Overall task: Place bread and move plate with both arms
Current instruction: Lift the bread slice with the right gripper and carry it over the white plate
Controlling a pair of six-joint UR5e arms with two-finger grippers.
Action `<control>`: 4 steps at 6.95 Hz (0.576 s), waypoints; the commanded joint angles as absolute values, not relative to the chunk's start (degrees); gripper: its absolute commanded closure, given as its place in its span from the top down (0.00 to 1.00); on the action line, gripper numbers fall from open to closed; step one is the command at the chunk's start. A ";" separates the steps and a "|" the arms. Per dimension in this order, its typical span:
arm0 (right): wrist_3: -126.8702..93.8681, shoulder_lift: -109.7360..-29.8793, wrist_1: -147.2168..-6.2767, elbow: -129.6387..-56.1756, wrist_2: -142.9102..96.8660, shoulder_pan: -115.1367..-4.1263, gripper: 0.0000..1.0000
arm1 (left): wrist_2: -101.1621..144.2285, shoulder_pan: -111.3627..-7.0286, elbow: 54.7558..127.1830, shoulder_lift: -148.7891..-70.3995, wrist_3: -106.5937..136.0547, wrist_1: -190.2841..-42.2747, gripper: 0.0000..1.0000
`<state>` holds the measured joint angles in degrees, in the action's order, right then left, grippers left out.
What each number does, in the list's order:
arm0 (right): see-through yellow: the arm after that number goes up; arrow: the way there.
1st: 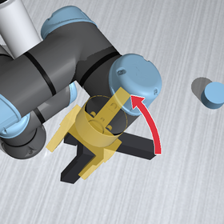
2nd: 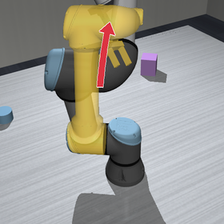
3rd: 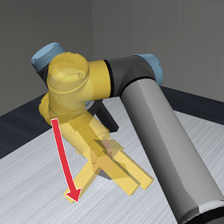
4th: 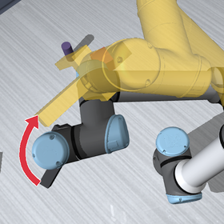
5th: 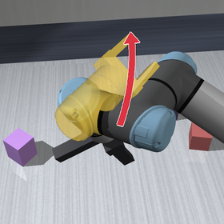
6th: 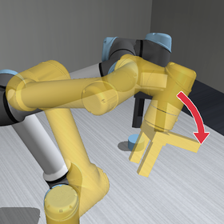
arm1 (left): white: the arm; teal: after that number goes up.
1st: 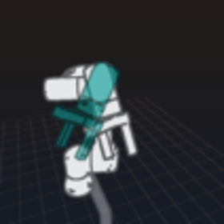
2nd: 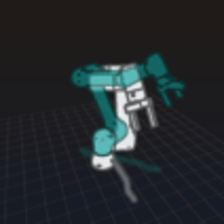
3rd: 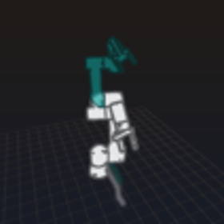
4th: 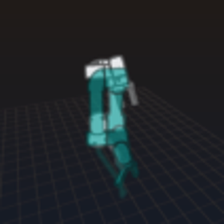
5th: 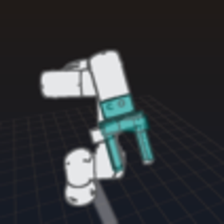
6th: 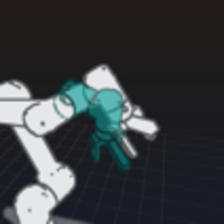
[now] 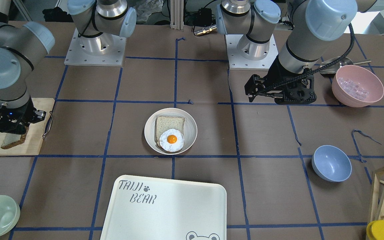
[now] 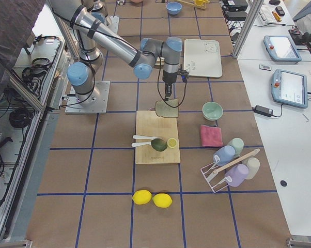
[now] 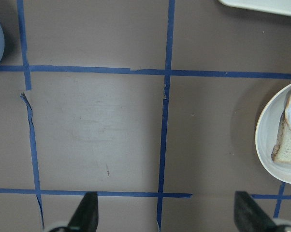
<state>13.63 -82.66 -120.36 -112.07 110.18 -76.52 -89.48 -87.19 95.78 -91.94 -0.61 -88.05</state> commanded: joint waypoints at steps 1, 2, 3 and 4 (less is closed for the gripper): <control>4.79 -83.50 -109.89 -105.67 104.73 -87.83 0.00 | -89.47 -87.19 95.89 -91.85 -0.62 -88.07 1.00; -5.61 -83.50 -108.91 -105.30 100.68 -93.20 0.00 | -89.47 -87.19 95.89 -91.93 -0.62 -87.98 1.00; -13.80 -82.54 -109.59 -105.21 97.76 -99.86 0.00 | -89.47 -87.19 95.98 -91.93 -0.62 -87.98 1.00; -23.28 -80.09 -110.47 -105.12 97.73 -106.72 0.00 | -89.47 -87.19 95.98 -91.93 -0.62 -87.98 1.00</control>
